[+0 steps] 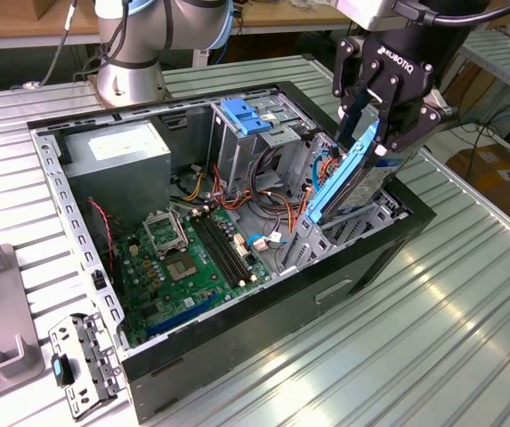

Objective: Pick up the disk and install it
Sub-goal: 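Insert the disk into the insertion slot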

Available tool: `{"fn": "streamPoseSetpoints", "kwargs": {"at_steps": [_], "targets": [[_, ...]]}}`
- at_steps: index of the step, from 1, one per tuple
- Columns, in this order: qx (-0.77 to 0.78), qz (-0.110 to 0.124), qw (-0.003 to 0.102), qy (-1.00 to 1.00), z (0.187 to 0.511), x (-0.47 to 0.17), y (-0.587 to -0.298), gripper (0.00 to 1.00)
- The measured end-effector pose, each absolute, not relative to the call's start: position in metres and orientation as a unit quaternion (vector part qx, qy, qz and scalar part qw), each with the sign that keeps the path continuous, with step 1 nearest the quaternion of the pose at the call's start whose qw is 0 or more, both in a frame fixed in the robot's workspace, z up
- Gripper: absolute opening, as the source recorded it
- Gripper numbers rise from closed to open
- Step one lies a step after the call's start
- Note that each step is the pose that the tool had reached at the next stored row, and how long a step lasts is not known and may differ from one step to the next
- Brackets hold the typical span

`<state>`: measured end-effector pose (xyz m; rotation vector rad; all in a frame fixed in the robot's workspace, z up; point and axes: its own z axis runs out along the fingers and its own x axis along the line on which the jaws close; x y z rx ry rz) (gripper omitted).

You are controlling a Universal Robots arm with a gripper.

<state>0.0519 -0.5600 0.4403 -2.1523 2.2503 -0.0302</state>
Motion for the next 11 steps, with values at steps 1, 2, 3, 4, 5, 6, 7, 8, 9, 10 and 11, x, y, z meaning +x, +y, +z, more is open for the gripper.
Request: {"fn": "streamPoseSetpoints", "kwargs": {"at_steps": [1,2,3,4,5,6,7,8,9,10,11], "targets": [[-0.691,-0.01,0.014,0.723,0.4403,0.0519,-0.56,0.51],[-0.691,-0.01,0.014,0.723,0.4403,0.0519,-0.56,0.51],[-0.691,-0.01,0.014,0.723,0.4403,0.0524,-0.56,0.51],[-0.691,-0.01,0.014,0.723,0.4403,0.0527,-0.56,0.51],[-0.691,-0.01,0.014,0.723,0.4403,0.0527,-0.56,0.51],[-0.691,-0.01,0.014,0.723,0.4403,0.0527,-0.56,0.51],[-0.691,-0.01,0.014,0.723,0.4403,0.0527,-0.56,0.51],[-0.691,-0.01,0.014,0.723,0.4406,0.0527,-0.5601,0.51],[-0.691,-0.01,0.014,0.723,0.4411,0.0527,-0.5601,0.51],[-0.691,-0.01,0.014,0.723,0.4426,0.0528,-0.5601,0.51],[-0.691,-0.01,0.014,0.723,0.4456,0.0528,-0.5601,0.51]]}}
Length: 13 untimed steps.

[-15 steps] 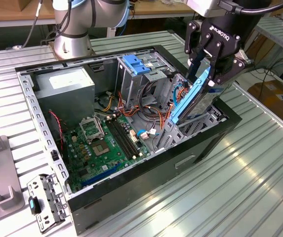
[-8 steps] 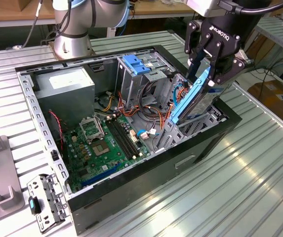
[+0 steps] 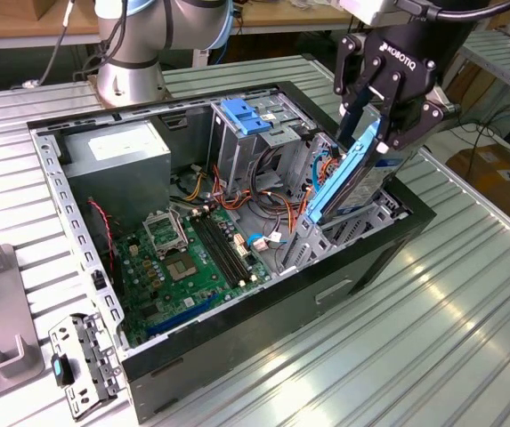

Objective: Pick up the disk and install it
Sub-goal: 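Insert the disk into the insertion slot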

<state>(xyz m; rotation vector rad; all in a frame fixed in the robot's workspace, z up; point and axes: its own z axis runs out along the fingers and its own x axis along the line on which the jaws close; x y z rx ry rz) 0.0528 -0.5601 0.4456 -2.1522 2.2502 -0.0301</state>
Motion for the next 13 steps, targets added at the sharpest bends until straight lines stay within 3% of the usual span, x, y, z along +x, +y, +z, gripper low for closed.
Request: {"fn": "streamPoseSetpoints", "kwargs": {"at_steps": [13], "targets": [[-0.691,-0.01,0.014,0.723,0.462,0.053,-0.56,0.51]]}}
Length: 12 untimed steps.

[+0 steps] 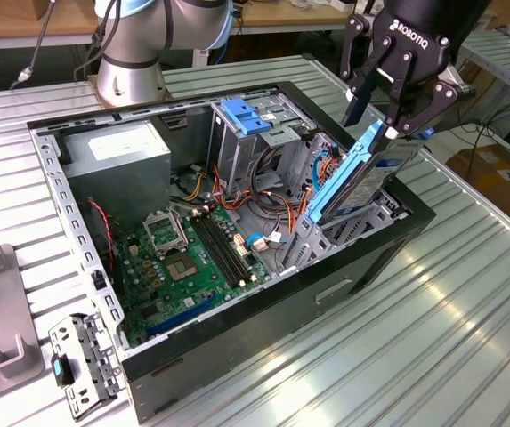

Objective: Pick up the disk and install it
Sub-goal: 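Insert the disk into the insertion slot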

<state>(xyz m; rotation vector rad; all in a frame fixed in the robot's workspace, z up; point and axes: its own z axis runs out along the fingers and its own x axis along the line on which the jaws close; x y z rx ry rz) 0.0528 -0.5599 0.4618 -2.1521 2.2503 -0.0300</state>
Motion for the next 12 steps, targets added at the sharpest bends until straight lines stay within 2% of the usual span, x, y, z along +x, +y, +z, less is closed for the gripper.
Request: {"fn": "streamPoseSetpoints", "kwargs": {"at_steps": [3,6,12], "targets": [[-0.691,-0.01,0.014,0.723,0.4604,0.0528,-0.5597,0.49],[-0.691,-0.01,0.014,0.723,0.4594,0.0528,-0.5597,0.31],[-0.691,-0.01,0.015,0.723,0.4586,0.0468,-0.5611,0.29]]}}
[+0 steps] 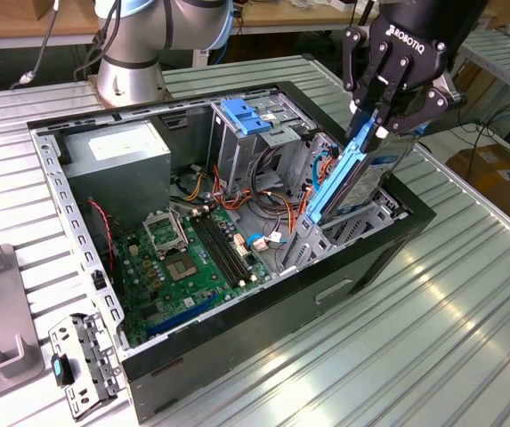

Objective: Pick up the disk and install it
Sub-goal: 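Insert the disk into the insertion slot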

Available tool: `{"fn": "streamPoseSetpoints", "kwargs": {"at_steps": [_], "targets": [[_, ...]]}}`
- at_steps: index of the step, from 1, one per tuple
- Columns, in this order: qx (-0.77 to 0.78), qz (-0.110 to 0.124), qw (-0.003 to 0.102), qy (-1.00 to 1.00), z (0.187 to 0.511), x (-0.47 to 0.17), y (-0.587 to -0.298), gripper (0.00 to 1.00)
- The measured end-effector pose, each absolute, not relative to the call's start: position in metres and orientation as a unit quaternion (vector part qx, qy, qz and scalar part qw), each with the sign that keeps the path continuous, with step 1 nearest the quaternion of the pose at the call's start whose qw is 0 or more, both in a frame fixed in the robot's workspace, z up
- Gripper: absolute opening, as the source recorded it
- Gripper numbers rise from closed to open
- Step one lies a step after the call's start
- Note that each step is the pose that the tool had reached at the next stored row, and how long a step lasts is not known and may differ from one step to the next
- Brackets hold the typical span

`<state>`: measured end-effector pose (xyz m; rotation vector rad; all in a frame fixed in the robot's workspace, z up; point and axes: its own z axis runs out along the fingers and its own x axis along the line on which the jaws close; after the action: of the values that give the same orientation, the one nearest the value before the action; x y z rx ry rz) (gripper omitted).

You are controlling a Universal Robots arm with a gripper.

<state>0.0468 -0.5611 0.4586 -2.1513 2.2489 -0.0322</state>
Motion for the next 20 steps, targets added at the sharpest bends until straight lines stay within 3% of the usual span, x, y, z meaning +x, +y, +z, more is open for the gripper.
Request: {"fn": "streamPoseSetpoints", "kwargs": {"at_steps": [16,18,20], "targets": [[-0.691,-0.01,0.015,0.722,0.452,0.038,-0.562,0.29],[-0.691,-0.01,0.016,0.722,0.452,0.038,-0.562,0.37],[-0.691,-0.01,0.016,0.722,0.44,0.04,-0.562,0.37]]}}
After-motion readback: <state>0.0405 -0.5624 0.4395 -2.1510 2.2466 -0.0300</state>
